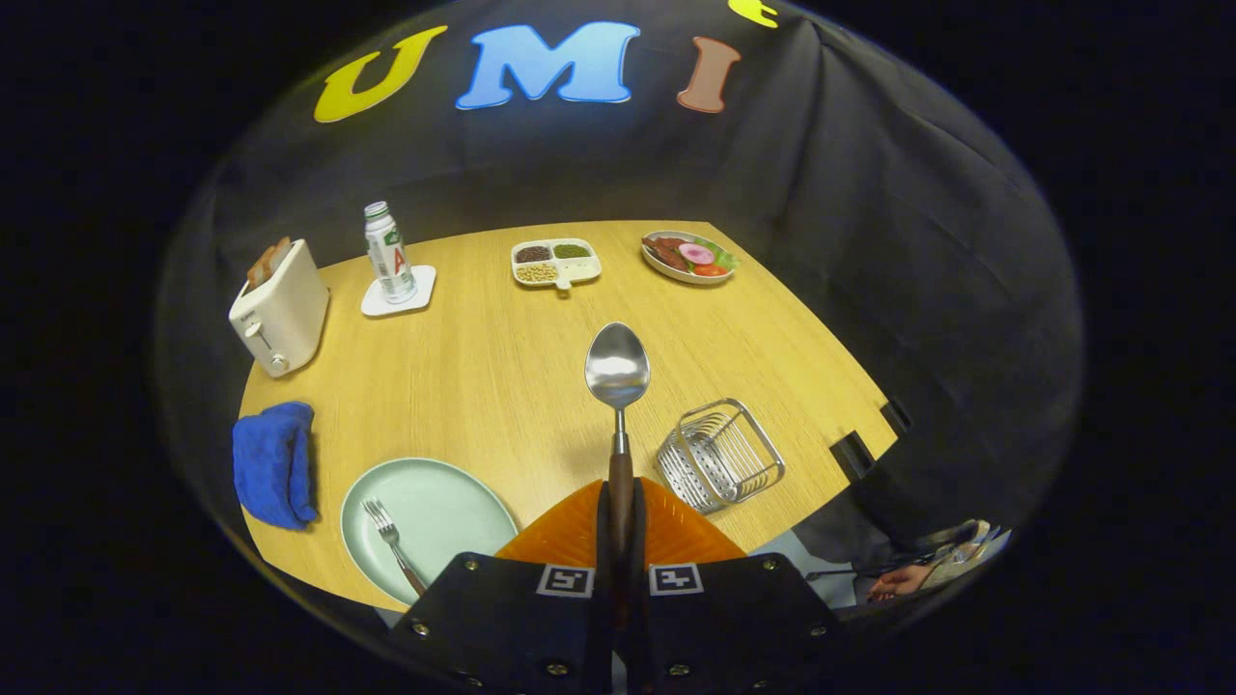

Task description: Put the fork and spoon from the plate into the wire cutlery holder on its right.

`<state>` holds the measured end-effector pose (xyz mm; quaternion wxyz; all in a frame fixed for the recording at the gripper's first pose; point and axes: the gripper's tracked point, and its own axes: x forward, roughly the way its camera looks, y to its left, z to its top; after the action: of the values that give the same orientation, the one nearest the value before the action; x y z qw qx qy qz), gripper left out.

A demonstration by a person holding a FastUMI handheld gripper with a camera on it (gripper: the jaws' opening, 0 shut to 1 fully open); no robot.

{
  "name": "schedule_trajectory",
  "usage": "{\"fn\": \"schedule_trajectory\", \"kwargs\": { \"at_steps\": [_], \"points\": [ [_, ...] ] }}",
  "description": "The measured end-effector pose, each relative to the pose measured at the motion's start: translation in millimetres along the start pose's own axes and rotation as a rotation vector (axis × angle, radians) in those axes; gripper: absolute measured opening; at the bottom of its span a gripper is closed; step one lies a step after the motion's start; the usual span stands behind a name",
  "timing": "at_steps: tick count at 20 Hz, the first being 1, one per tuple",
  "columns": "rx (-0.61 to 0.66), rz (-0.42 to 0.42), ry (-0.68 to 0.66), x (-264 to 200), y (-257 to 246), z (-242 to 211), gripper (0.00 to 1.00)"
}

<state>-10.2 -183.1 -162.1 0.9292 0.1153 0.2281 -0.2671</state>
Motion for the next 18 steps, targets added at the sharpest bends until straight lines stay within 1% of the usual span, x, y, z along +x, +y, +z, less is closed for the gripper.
{"fn": "schedule_trajectory", "kwargs": {
  "at_steps": [4, 9, 14, 18],
  "points": [
    [0.044, -0.052, 0.054, 6.2, -30.4, -14.3, 0.07],
    [0.100, -0.088, 0.116, 12.2, -56.8, -30.9, 0.07],
    [0.106, -0.078, 0.194, 21.7, -62.9, -50.1, 0.07],
    [0.134, -0.043, 0.230, 24.6, -60.1, -54.0, 0.07]
  ]
}}
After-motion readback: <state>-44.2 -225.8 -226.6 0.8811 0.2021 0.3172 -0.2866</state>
